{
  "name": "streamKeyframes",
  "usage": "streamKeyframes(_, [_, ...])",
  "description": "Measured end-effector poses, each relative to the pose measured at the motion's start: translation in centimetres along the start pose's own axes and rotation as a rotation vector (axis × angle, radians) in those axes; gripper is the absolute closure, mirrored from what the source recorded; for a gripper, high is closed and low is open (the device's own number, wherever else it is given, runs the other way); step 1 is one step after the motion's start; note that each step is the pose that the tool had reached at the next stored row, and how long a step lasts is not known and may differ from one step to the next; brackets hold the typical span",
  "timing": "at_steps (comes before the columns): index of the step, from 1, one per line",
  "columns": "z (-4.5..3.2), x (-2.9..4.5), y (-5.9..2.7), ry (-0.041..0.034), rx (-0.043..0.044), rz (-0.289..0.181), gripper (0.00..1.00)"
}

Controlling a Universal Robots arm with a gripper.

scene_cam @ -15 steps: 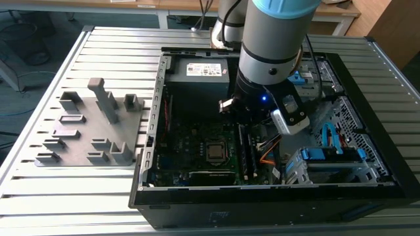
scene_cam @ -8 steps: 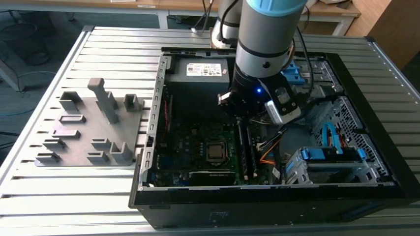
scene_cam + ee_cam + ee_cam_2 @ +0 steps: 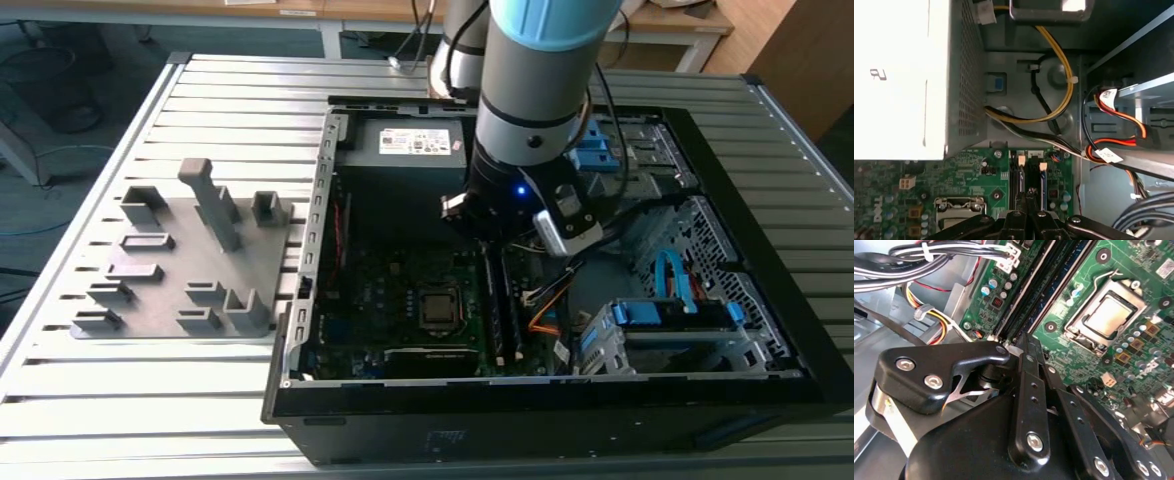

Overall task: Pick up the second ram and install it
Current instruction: 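Press down the second ram until it locks into place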

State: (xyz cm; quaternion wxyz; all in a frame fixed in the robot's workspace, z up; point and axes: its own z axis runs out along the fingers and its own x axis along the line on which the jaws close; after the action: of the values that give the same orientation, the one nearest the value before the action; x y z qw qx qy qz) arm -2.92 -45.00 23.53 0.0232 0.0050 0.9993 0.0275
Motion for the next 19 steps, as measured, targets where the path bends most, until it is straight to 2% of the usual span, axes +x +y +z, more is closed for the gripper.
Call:
streamKeyframes(8, [1.46,0.07,-0.06,0.0001,0.0002,0.0,0.9])
streamKeyframes(13, [2.04,0.1,-0.11,0.0002,0.0007,0.0,0.9])
streamKeyframes(16, [1.74,0.08,-0.05,-0.0012,-0.0017,0.0,0.9])
streamKeyframes(19, [0.6,0.03,-0.01,-0.0006,-0.0001,0.0,0.9])
